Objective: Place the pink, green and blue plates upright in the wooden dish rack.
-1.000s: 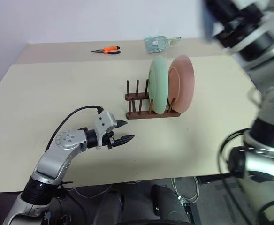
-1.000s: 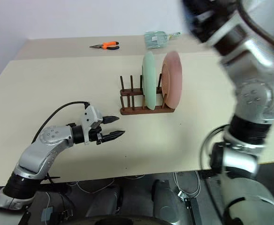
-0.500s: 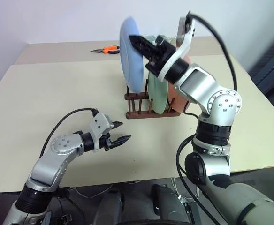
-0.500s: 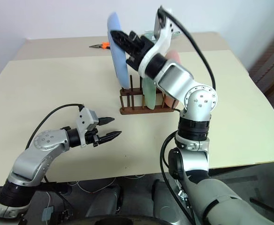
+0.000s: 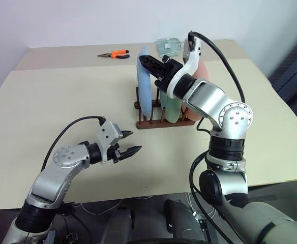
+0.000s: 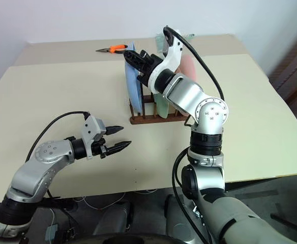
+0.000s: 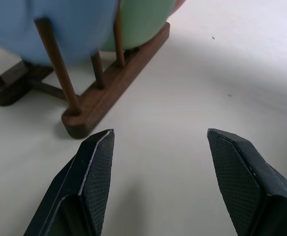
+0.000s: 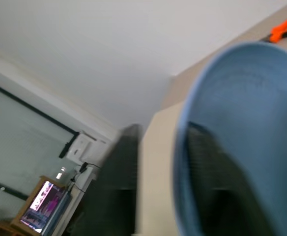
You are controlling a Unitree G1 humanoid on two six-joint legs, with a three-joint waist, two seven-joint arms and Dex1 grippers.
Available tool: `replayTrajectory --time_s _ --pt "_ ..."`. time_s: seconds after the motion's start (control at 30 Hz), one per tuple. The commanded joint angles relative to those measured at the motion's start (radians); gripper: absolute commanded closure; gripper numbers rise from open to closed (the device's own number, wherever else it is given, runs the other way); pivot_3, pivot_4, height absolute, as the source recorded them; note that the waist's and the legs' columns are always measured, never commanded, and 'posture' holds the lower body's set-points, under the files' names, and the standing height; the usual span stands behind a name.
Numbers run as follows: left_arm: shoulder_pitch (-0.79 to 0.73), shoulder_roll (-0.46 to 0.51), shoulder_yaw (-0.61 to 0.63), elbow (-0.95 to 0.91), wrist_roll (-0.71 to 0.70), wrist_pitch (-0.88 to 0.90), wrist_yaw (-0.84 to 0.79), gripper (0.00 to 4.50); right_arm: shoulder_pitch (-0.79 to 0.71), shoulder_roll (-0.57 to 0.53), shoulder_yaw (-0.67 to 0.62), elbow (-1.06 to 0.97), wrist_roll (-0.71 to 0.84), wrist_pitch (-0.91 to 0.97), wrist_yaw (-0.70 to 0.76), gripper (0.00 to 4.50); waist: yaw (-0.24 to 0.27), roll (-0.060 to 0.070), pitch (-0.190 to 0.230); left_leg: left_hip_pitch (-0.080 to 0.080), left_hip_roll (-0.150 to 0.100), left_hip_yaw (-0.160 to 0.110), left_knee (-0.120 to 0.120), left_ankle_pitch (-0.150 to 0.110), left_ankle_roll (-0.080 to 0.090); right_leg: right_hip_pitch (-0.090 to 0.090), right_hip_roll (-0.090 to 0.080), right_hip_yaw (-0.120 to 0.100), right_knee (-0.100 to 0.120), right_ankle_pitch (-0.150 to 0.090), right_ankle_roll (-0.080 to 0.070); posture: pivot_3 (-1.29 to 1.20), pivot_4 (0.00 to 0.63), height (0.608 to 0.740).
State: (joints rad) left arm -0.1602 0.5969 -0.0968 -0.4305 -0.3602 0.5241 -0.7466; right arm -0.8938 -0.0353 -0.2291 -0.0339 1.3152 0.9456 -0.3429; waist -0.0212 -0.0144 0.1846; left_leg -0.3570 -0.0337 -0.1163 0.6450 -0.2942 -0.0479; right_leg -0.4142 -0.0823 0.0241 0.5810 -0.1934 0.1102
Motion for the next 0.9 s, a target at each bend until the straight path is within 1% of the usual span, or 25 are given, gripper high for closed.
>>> replayTrajectory --time_s 0.03,0.07,0.1,0.17,0.2,0.27,0.3,0.4,0.47,0.5,0.53,0.57,0.6,0.63,0.7,0.77,0.9 --pt "-0.005 -0.001 0.006 -0.021 -0.006 -0.001 0.0 1.41 -0.055 -0.057 0.045 -0.049 -0.098 -0.033 0.094 1.65 0.0 0.0 0.0 0.0 0.0 0.0 0.0 0.0 0.0 0.0 0.0 0.0 0.0 0.0 0.0 0.0 0.15 0.74" --pt "-0.003 -0.003 0.004 -0.024 -0.007 0.0 0.001 1.41 -0.062 -0.08 0.061 -0.061 -0.127 -0.035 0.135 1.65 0.001 0.0 0.0 0.0 0.0 0.0 0.0 0.0 0.0 0.0 0.0 0.0 0.0 0.0 0.0 0.0 0.15 0.74" --pt "-0.003 -0.003 0.003 -0.024 -0.007 0.001 0.001 1.41 -0.074 -0.138 0.102 -0.093 -0.186 -0.049 0.22 1.65 0.001 0.0 0.0 0.0 0.0 0.0 0.0 0.0 0.0 0.0 0.0 0.0 0.0 0.0 0.0 0.0 0.15 0.74" --pt "-0.002 -0.006 -0.001 -0.024 -0.006 0.001 0.002 1.41 -0.082 -0.28 0.202 -0.168 -0.339 -0.104 0.398 1.65 0.004 0.0 0.0 -0.001 0.0 0.0 0.0 0.0 0.0 0.0 0.0 0.0 -0.001 0.0 0.0 0.0 0.15 0.74" --pt "-0.002 -0.006 -0.001 -0.024 -0.006 0.001 0.002 1.41 -0.072 -0.35 0.23 -0.2 -0.393 -0.133 0.486 1.65 0.005 0.0 0.0 -0.001 0.0 0.0 0.0 0.0 0.0 0.0 0.0 0.0 -0.002 -0.001 0.001 0.0 0.15 0.74" --pt "0.001 -0.005 0.003 -0.026 -0.009 0.005 0.001 1.41 -0.017 -0.481 0.227 -0.251 -0.459 -0.2 0.646 1.65 0.004 0.0 0.0 -0.001 -0.001 0.0 0.0 0.0 0.0 0.001 0.0 0.0 -0.003 -0.002 0.003 0.0 0.15 0.74" --pt "0.003 -0.005 0.004 -0.029 -0.01 0.007 0.001 1.41 0.016 -0.534 0.204 -0.27 -0.473 -0.231 0.718 1.65 0.006 -0.001 0.0 -0.001 -0.001 0.0 0.0 0.0 0.0 0.001 -0.001 0.0 -0.004 -0.002 0.003 0.0 0.15 0.74" --pt "0.016 0.0 0.018 -0.024 -0.005 -0.001 0.004 1.41 0.154 -0.682 0.054 -0.299 -0.462 -0.285 0.877 1.65 0.007 -0.002 -0.001 -0.001 -0.001 0.0 0.0 0.0 0.001 0.002 -0.001 0.0 -0.004 -0.003 0.004 0.0 0.15 0.74" --pt "0.018 0.0 0.032 -0.008 0.0 -0.007 0.012 1.41 0.259 -0.758 -0.095 -0.277 -0.372 -0.248 0.966 1.65 0.011 -0.003 0.0 -0.001 -0.001 0.001 0.001 0.0 0.001 0.003 -0.002 0.0 -0.004 -0.003 0.004 0.0 0.15 0.74" --pt "0.022 0.001 0.05 0.012 -0.001 -0.02 0.01 1.41 0.367 -0.808 -0.174 -0.263 -0.375 -0.242 1.032 1.65 0.015 -0.002 0.0 -0.001 -0.001 0.001 0.001 0.0 0.001 0.003 -0.002 0.0 -0.004 -0.003 0.004 0.0 0.15 0.74" --pt "0.03 0.003 0.088 0.047 -0.014 -0.035 0.006 1.41 0.522 -0.855 -0.243 -0.269 -0.402 -0.24 1.116 1.65 0.019 -0.003 0.0 -0.001 -0.001 0.001 0.001 0.0 0.001 0.003 -0.002 0.0 -0.005 -0.003 0.004 0.0 0.15 0.74" --pt "0.034 0.002 0.113 0.069 -0.023 -0.044 0.004 1.41 0.631 -0.888 -0.284 -0.272 -0.428 -0.247 1.177 1.65 0.026 -0.004 -0.001 0.0 -0.001 0.001 0.001 -0.001 0.001 0.004 -0.002 -0.001 -0.005 -0.003 0.004 0.0 0.15 0.74" --pt "0.042 0.007 0.139 0.098 -0.018 -0.071 0.004 1.41 0.738 -0.905 -0.309 -0.273 -0.477 -0.283 1.219 1.65 0.027 -0.004 -0.001 0.0 -0.001 0.001 0.0 -0.001 0.002 0.004 -0.002 -0.001 -0.005 -0.004 0.003 0.0 0.15 0.74" --pt "0.047 0.011 0.159 0.124 -0.003 -0.1 0.01 1.41 0.804 -0.909 -0.318 -0.269 -0.512 -0.309 1.23 1.65 0.024 -0.003 -0.001 0.001 -0.001 0.001 0.001 -0.003 0.004 0.005 -0.002 -0.001 -0.004 -0.004 0.001 0.0 0.15 0.74" --pt "0.054 0.031 0.186 0.182 0.031 -0.13 0.021 1.41 0.885 -0.908 -0.286 -0.241 -0.615 -0.391 1.232 1.65 0.008 -0.001 -0.001 0.001 0.0 0.004 0.001 -0.003 0.004 0.004 -0.002 0.0 -0.003 -0.005 0.002 0.0 0.15 0.74" --pt "0.062 0.043 0.194 0.211 0.054 -0.163 0.024 1.41 0.897 -0.876 -0.255 -0.209 -0.676 -0.444 1.202 1.65 0.0 0.0 0.0 0.001 0.0 0.007 0.001 -0.003 0.004 0.004 -0.004 0.001 -0.002 -0.005 0.002 0.0 0.15 0.74" --pt "0.091 0.04 0.233 0.22 0.051 -0.19 0.037 1.41 0.879 -0.826 -0.178 -0.114 -0.79 -0.544 1.175 1.65 0.002 -0.002 0.0 0.002 0.003 0.009 0.001 -0.003 0.003 0.004 -0.004 -0.001 -0.004 -0.005 0.002 0.0 0.15 0.74"
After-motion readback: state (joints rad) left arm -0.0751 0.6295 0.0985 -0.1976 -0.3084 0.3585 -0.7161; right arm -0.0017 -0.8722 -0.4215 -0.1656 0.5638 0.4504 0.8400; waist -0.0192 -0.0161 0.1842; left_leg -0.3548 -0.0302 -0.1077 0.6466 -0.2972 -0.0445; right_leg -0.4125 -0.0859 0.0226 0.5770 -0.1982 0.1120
